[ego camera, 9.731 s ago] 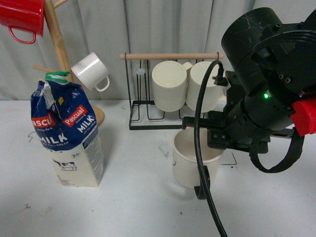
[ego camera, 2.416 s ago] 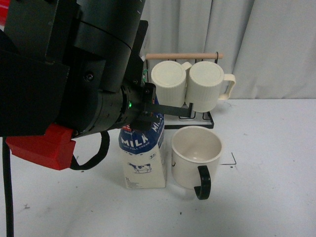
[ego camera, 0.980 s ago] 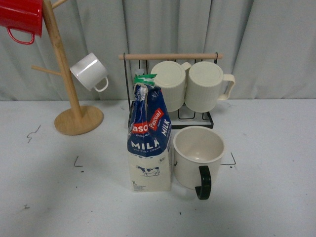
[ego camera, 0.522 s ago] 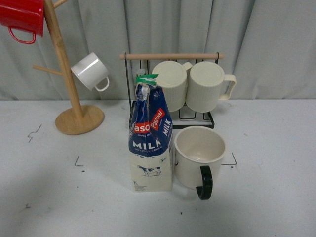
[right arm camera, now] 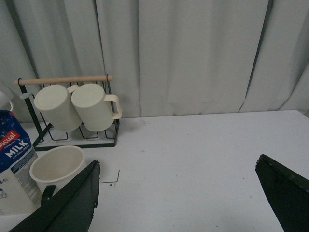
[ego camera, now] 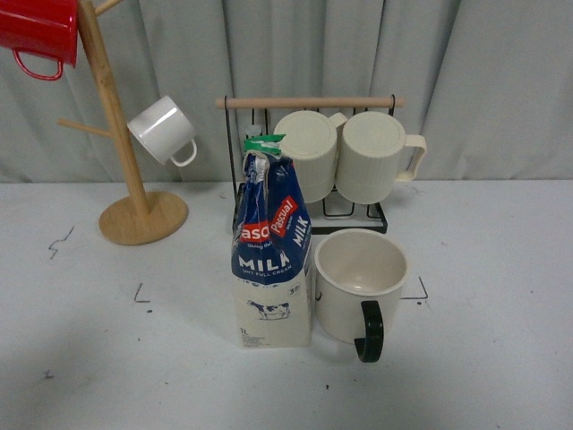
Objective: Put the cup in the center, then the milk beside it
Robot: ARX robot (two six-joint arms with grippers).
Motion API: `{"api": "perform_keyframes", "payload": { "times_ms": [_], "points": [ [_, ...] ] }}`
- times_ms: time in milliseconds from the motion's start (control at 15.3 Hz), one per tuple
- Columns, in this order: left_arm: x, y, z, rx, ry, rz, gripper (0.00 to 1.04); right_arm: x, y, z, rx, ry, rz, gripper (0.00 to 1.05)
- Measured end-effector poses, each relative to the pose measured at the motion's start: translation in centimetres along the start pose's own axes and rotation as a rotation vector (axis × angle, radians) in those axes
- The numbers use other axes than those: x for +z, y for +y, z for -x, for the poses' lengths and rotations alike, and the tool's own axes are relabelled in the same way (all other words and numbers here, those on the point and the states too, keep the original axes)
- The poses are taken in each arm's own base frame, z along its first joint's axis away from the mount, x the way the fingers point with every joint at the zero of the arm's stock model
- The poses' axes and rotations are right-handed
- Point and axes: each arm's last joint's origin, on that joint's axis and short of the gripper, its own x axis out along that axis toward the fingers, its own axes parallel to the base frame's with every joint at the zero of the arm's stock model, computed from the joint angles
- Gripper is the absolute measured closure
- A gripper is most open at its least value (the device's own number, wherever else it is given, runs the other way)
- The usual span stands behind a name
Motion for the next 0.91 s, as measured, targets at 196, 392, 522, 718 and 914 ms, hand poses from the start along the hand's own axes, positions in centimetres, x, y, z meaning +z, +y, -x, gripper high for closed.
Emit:
{"api": "perform_keyframes", "payload": {
  "times_ms": [196,392,522,718,914],
  "points": [
    [0.2,0.0,0.7,0.000,-0.011,0.000,1.03,0.0,0.0,0.0,0.000,0.000,0.000,0.06],
    [0.2,0.0,1.1,0.000,-0.016,0.000,1.03,0.0,0.0,0.0,0.000,0.000,0.000,0.06],
    [0.2,0.0,1.3,0.000,-0.013,0.000,1.03,0.0,0.0,0.0,0.000,0.000,0.000,0.06],
    [0.1,0.0,1.6,0.000,-0.014,0.000,1.03,0.0,0.0,0.0,0.000,0.000,0.000,0.06],
    [-0.5,0.0,2.3,-0.002,0.043,0.000,1.03,0.0,0.0,0.0,0.000,0.001,0.000,0.06]
  ]
}}
